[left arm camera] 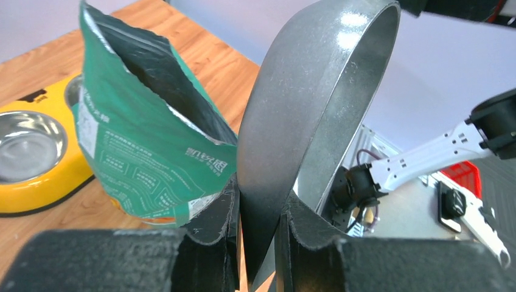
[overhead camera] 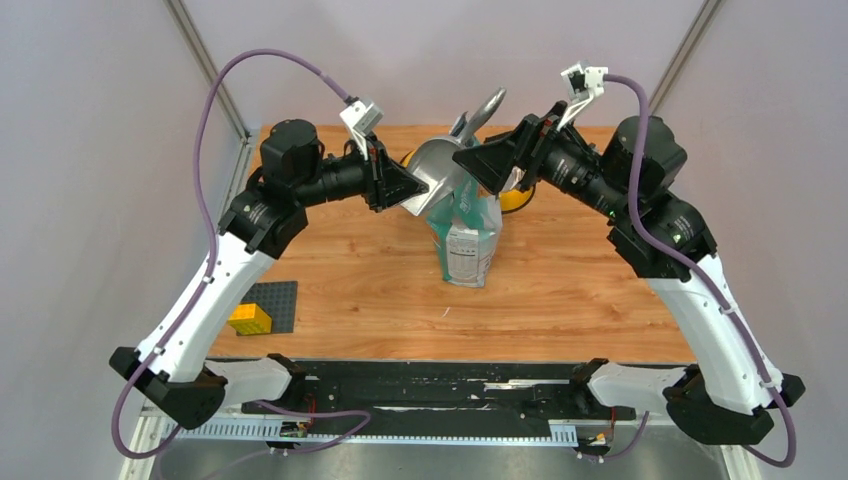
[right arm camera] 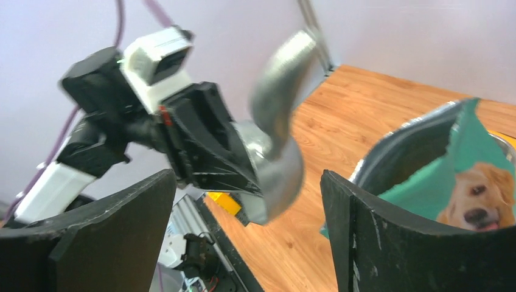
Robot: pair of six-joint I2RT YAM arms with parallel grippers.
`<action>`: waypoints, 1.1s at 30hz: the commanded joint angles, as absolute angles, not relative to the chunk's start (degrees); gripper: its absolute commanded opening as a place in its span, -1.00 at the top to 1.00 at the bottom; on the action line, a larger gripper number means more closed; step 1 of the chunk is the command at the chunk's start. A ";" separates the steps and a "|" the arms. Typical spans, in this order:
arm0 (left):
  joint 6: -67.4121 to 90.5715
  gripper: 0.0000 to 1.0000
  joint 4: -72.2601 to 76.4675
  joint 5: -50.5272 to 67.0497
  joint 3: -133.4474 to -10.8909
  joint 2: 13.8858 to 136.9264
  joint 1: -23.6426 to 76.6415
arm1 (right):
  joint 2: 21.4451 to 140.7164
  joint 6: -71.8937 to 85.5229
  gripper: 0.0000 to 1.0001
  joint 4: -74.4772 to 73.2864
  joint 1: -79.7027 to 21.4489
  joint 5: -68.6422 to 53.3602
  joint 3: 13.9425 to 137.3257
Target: Serve the pet food
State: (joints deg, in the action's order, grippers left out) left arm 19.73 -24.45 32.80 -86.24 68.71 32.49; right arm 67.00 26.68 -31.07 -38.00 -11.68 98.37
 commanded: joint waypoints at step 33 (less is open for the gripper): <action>0.42 1.00 -41.56 40.06 -99.39 77.88 32.51 | 70.99 29.42 -0.02 -34.99 -22.83 -49.47 100.68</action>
State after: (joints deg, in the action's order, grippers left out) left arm 0.99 -42.63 41.32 -96.64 78.76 32.49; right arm 72.01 28.91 -37.06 -22.96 -44.23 101.21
